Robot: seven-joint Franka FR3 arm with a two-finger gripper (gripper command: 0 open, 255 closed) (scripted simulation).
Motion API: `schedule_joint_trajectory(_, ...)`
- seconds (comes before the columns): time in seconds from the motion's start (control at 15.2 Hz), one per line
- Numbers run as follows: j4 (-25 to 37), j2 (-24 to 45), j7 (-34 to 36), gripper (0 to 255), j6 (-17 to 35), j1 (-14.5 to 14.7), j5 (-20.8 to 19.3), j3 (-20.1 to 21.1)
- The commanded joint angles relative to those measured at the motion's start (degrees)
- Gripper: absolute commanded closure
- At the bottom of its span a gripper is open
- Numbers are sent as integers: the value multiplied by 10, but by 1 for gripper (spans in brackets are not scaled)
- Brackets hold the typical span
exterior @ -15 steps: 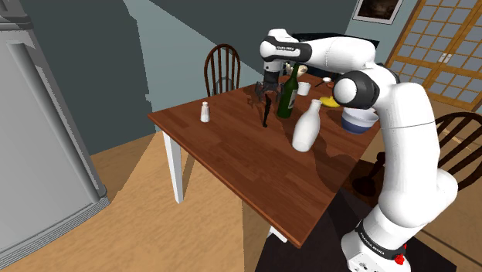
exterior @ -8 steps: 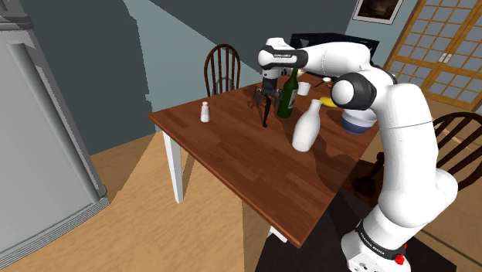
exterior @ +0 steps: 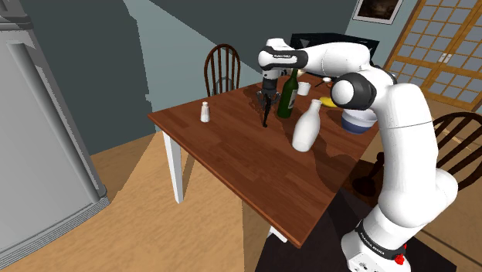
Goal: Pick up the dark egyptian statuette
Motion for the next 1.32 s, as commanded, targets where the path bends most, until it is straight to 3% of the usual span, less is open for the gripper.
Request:
schedule_joint_trajectory(0.0, 0, 0, 0, 255, 0, 0, 0, 0)
schedule_joint_trajectory(0.4, 30, 0, 0, 255, -30, 0, 0, 0)
schedule_joint_trajectory(1.25, 164, 28, 1, 255, -136, -2, 0, 0)
